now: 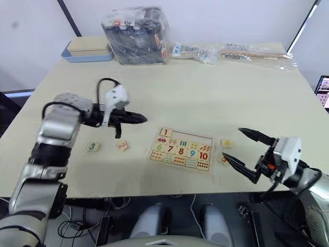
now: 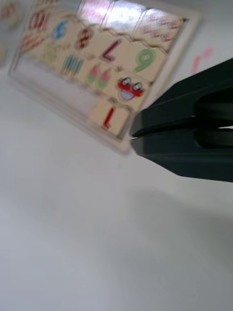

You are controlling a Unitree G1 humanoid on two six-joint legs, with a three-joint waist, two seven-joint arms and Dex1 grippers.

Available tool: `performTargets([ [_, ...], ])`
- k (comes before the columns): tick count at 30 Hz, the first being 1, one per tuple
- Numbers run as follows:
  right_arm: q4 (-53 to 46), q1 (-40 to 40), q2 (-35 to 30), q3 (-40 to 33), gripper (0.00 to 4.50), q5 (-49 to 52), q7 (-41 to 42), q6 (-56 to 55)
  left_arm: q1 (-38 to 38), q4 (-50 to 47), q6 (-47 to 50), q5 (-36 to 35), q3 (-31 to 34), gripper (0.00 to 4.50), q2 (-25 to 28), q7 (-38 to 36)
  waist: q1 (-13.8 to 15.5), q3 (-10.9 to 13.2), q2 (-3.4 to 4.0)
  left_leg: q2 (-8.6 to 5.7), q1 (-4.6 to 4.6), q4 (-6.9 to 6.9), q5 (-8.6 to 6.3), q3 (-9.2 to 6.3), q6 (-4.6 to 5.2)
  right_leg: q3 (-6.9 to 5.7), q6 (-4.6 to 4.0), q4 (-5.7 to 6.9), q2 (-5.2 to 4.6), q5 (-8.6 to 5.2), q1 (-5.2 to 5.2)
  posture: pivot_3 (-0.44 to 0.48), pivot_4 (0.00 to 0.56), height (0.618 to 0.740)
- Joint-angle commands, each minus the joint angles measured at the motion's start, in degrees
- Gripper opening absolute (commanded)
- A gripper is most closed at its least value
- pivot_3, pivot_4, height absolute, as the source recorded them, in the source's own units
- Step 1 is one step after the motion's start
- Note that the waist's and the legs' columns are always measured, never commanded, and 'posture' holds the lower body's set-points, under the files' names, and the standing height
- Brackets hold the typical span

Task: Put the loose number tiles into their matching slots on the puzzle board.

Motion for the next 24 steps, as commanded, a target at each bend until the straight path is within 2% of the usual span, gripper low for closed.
performTargets([
  [1,1.0,-2.8,-0.3,0.2,4.5,1.3,-1.0,1.4,5.0,-13.5,11.1,-4.8,9.6,0.06,-2.3,9.4,0.1,0.0,0.0,-0.01,0.0,0.0,0.0,0.0,0.0,0.0,0.01,0.0,-0.04,0.0,0.01,0.0,0.15,0.74],
  [4,4.8,-6.4,-1.0,-0.3,4.5,2.8,0.5,2.1,11.4,-23.4,14.3,-7.2,16.2,0.06,-8.5,18.6,0.1,0.0,0.0,-0.07,0.03,0.04,0.0,0.03,0.0,0.03,0.02,0.0,-0.12,0.01,0.06,0.0,0.15,0.74],
  [7,8.4,-9.0,-1.4,0.1,4.5,2.5,1.9,1.7,16.6,-30.4,12.9,-8.1,21.1,0.06,-15.2,28.0,0.1,0.0,-0.03,-0.09,0.05,0.05,0.0,-0.04,0.0,-0.03,0.02,-0.01,-0.14,0.02,0.12,0.0,0.15,0.74],
  [12,13.9,-13.8,-1.1,0.5,4.5,2.3,3.6,0.3,24.7,-38.0,10.0,-9.5,25.4,0.06,-21.4,36.2,-0.2,0.0,-0.01,-0.08,0.11,0.02,0.0,-0.04,-0.01,-0.02,0.0,0.0,-0.1,0.02,0.13,0.0,0.15,0.74],
  [16,19.5,-16.4,-1.7,1.5,4.5,0.4,7.8,-2.2,34.0,-41.2,5.6,-15.5,31.3,0.06,-24.3,36.6,-0.1,0.0,0.0,-0.07,0.15,-0.01,0.0,0.03,-0.01,0.03,-0.01,-0.03,-0.13,0.02,0.14,0.0,0.15,0.74],
  [22,24.6,-13.5,-4.4,-1.5,4.5,1.2,13.4,-2.7,46.7,-39.1,-0.1,-23.2,36.2,0.06,-23.4,31.5,0.3,0.0,-0.01,-0.08,0.15,-0.01,-0.01,0.02,-0.01,-0.02,-0.25,-0.03,-0.19,-0.12,0.14,0.0,0.15,0.74],
  [24,25.2,-11.8,-5.4,-2.7,4.5,1.2,15.0,-3.1,50.3,-38.0,-2.2,-24.1,36.8,0.55,-22.3,29.4,0.2,-0.1,0.01,-0.09,0.19,-0.01,-0.01,0.03,-0.01,-0.01,-0.26,-0.05,-0.2,-0.13,0.19,0.0,0.15,0.74],
])
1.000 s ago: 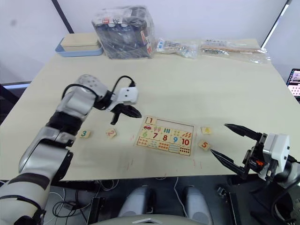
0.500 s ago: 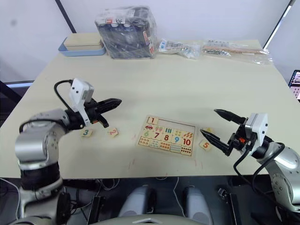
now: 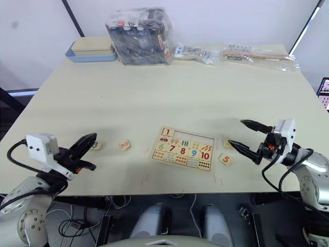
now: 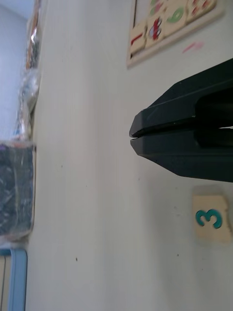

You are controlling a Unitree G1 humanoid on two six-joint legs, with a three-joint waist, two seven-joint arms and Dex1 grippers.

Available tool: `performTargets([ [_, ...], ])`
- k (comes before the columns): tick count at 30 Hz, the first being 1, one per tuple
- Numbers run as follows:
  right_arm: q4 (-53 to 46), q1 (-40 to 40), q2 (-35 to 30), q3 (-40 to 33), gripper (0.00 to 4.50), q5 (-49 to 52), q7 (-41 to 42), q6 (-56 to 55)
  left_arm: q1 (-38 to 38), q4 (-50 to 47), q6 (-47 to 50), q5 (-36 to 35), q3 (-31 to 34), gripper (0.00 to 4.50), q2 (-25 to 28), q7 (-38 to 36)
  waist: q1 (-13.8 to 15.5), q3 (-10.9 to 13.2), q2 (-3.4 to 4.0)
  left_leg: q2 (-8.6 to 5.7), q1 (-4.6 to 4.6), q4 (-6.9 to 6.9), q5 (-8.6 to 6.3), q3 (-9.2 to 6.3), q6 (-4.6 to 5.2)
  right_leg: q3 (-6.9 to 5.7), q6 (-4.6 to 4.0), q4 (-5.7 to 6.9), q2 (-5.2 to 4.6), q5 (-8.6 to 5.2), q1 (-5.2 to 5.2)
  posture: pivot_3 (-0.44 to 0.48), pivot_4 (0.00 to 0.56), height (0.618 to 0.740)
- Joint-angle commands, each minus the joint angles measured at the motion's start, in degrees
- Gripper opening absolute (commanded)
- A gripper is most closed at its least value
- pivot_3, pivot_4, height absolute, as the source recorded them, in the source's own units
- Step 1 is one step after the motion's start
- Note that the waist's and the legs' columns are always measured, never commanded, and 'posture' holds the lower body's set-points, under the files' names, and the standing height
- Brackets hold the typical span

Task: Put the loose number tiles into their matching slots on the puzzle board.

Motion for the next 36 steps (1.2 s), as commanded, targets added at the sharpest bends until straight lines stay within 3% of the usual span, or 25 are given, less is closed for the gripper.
performTargets([
  [1,1.4,3.0,-2.5,-4.7,4.5,0.8,3.4,-1.9,5.6,1.0,-4.5,-3.7,2.3,0.61,1.9,-3.5,-0.3,0.0,0.0,0.0,0.01,0.0,0.0,0.0,0.0,0.0,0.0,-0.01,0.0,0.0,0.01,0.0,0.15,0.74],
  [2,2.8,4.4,-3.2,-6.3,4.5,0.4,4.0,-2.8,7.2,1.6,-5.4,-4.1,3.2,1.39,2.1,-3.9,-0.3,0.0,0.01,0.02,0.03,-0.02,-0.01,0.02,0.0,0.01,-0.01,-0.02,0.02,-0.01,0.0,0.0,0.15,0.74],
  [4,4.7,6.9,-4.0,-9.0,4.5,-0.2,4.7,-4.5,11.5,3.0,-7.8,-4.4,4.1,1.69,2.4,-4.8,-0.3,0.0,0.01,0.02,0.04,-0.02,-0.01,0.03,0.0,0.01,-0.01,-0.02,0.04,-0.01,0.0,0.0,0.15,0.74],
  [6,5.0,8.5,-4.2,-10.2,4.5,-0.3,5.4,-5.3,14.2,3.6,-9.0,-5.0,4.9,2.59,2.4,-5.3,-0.3,0.0,0.04,0.03,0.04,-0.05,-0.03,0.06,0.03,0.03,-0.02,-0.07,0.02,-0.03,0.0,0.0,0.15,0.74],
  [8,5.0,10.1,-4.2,-10.9,4.5,-0.2,5.8,-5.7,16.0,4.6,-10.3,-5.7,5.7,3.25,2.8,-5.4,-0.4,0.0,0.03,0.03,0.04,-0.08,-0.06,0.11,0.07,0.05,-0.01,-0.13,0.0,-0.03,-0.01,0.0,0.15,0.74],
  [9,5.2,11.1,-4.2,-11.5,4.5,-0.2,6.1,-5.8,16.8,5.4,-11.2,-5.8,6.2,3.37,3.1,-5.4,-0.4,0.0,0.03,0.04,0.04,-0.08,-0.08,0.15,0.1,0.06,-0.01,-0.2,0.01,-0.03,-0.01,0.0,0.15,0.74],
  [11,5.9,12.4,-4.0,-12.2,4.5,-0.3,6.5,-6.5,17.8,6.6,-12.5,-6.1,6.1,4.38,3.7,-5.4,-0.3,0.0,0.04,0.07,0.05,-0.07,-0.08,0.13,0.1,0.04,-0.01,-0.19,0.0,-0.03,-0.02,0.0,0.15,0.74],
  [30,9.3,10.1,-4.6,-12.3,4.5,-0.5,8.5,-7.5,17.2,8.3,-16.7,-8.8,0.3,4.45,6.1,-0.9,-0.3,0.0,0.09,0.07,0.01,-0.08,-0.1,0.2,0.11,0.07,-0.01,-0.19,-0.09,-0.03,-0.12,0.0,0.15,0.74],
  [36,7.7,8.4,-4.5,-12.5,4.5,0.6,9.7,-7.9,17.1,9.3,-16.9,-10.3,0.6,4.45,9.5,-2.6,-0.3,0.0,0.09,0.06,-0.01,-0.1,-0.11,0.22,0.13,0.07,-0.01,-0.2,-0.1,-0.03,-0.13,0.0,0.15,0.74],
])
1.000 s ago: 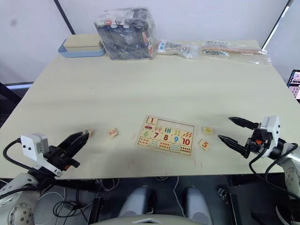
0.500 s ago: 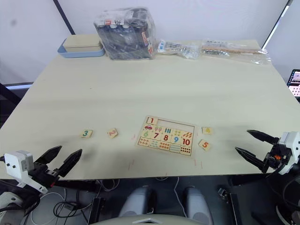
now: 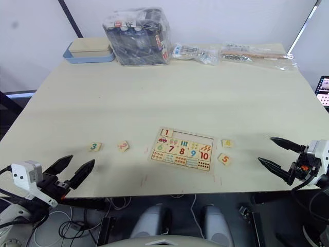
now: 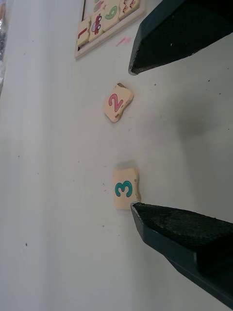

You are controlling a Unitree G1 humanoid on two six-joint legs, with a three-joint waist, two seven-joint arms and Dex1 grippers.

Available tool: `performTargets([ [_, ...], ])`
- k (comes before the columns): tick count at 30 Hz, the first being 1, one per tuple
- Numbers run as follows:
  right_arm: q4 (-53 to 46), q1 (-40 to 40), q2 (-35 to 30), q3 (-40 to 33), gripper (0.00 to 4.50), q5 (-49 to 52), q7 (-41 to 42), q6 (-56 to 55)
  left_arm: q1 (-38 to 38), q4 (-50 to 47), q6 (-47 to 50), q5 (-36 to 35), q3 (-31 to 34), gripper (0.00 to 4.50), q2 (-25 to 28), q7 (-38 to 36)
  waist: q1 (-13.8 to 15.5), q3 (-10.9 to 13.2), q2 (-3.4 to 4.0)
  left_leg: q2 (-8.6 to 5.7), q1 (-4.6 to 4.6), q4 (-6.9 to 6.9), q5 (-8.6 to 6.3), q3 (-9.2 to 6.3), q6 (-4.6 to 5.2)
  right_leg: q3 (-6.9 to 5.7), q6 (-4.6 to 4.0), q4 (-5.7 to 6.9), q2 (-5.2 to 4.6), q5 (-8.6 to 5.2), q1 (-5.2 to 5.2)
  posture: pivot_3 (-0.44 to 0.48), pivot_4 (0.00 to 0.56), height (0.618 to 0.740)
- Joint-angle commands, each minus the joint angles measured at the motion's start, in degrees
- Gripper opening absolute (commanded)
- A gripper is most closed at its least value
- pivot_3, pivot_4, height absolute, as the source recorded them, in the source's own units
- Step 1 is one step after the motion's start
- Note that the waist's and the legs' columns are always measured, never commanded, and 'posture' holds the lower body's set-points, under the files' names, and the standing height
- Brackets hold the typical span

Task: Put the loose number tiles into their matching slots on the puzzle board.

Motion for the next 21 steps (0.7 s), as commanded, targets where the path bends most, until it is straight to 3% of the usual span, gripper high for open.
performTargets([
  [1,-2.4,-1.0,-0.9,-1.5,4.5,1.8,1.2,-0.8,0.1,0.4,-1.3,-1.8,0.7,4.45,2.4,-1.6,0.0,0.0,0.01,0.0,0.0,0.0,0.0,0.0,0.0,0.0,0.0,0.0,0.0,0.0,0.0,0.0,0.15,0.74],
  [15,-11.8,-0.6,-2.6,0.7,4.5,4.8,3.9,4.0,-3.0,9.6,-2.7,-3.0,2.0,4.45,16.9,-13.1,0.0,0.0,0.05,0.01,-0.02,-0.02,0.0,0.01,0.0,-0.02,0.0,0.0,-0.06,0.0,-0.08,0.0,0.15,0.74],
  [21,-16.1,1.0,-3.2,1.2,4.5,6.9,4.7,7.2,-5.0,13.8,-3.8,-1.3,-1.2,4.45,22.8,-20.0,0.0,0.0,0.07,0.02,-0.04,-0.04,0.0,0.01,-0.01,-0.06,0.0,-0.01,-0.13,0.0,-0.1,0.0,0.15,0.74],
])
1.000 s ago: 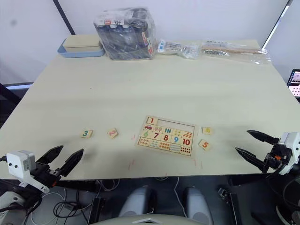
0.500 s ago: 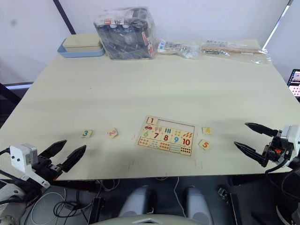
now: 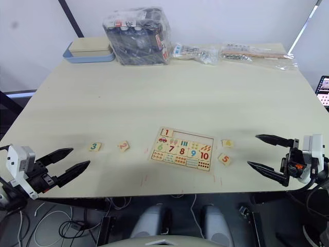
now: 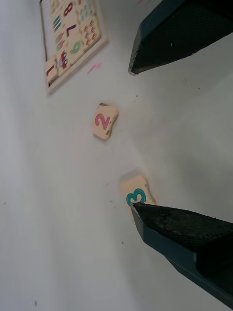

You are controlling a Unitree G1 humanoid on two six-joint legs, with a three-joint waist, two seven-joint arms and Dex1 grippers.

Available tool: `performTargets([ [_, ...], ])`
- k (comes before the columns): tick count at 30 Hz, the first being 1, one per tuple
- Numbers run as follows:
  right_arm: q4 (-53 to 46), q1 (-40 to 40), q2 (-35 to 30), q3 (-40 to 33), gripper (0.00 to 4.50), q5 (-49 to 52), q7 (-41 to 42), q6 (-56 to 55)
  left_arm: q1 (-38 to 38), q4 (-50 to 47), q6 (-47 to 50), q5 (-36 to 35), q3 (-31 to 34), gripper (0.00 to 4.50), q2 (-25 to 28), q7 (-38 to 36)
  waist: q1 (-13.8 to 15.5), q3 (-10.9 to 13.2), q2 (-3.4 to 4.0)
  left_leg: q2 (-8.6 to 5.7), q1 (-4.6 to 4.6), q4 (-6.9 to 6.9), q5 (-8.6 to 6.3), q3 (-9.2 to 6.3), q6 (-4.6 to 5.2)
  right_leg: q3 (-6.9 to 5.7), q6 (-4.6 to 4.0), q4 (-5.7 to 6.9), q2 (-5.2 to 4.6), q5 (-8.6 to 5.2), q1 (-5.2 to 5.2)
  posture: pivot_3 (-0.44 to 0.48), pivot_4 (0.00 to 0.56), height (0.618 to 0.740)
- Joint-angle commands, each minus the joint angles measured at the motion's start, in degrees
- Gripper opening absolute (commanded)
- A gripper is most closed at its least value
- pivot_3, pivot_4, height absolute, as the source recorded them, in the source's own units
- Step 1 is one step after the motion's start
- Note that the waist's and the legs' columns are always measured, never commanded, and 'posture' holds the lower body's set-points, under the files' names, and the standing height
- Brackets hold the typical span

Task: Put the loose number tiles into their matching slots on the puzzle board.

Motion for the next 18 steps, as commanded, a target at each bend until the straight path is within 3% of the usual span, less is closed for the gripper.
performTargets([
  [1,-4.0,0.3,-1.2,-0.7,4.5,2.5,0.2,2.1,-1.5,2.3,-1.8,1.1,-2.1,4.45,3.9,-5.1,0.0,0.0,0.02,0.0,0.0,0.0,0.0,0.03,0.0,-0.01,0.0,0.0,-0.04,0.0,0.0,0.0,0.15,0.74],
  [4,-3.8,0.9,-2.2,-1.2,4.5,3.2,2.4,2.8,-7.8,5.9,-1.8,3.1,-7.8,4.45,9.6,-9.0,0.3,0.0,0.04,0.0,0.0,-0.01,0.0,-0.01,0.0,-0.07,0.0,0.0,-0.06,0.0,-0.04,0.0,0.15,0.74],
  [9,-3.7,0.9,-2.5,-1.7,4.5,2.9,2.9,2.5,-16.6,10.8,-2.3,5.4,-15.6,4.45,12.8,-12.8,0.0,0.1,0.14,-0.02,-0.04,-0.12,-0.01,0.06,0.01,-0.07,0.0,-0.08,-0.1,0.01,-0.04,0.0,0.15,0.74],
  [18,-6.5,2.3,-1.6,-2.0,4.5,2.6,1.7,1.9,-29.7,17.6,-3.4,10.7,-26.5,4.45,12.7,-14.8,0.0,0.1,0.14,-0.02,-0.01,-0.27,0.01,0.14,0.01,-0.04,0.0,-0.1,0.06,0.01,-0.06,0.0,0.15,0.74],
])
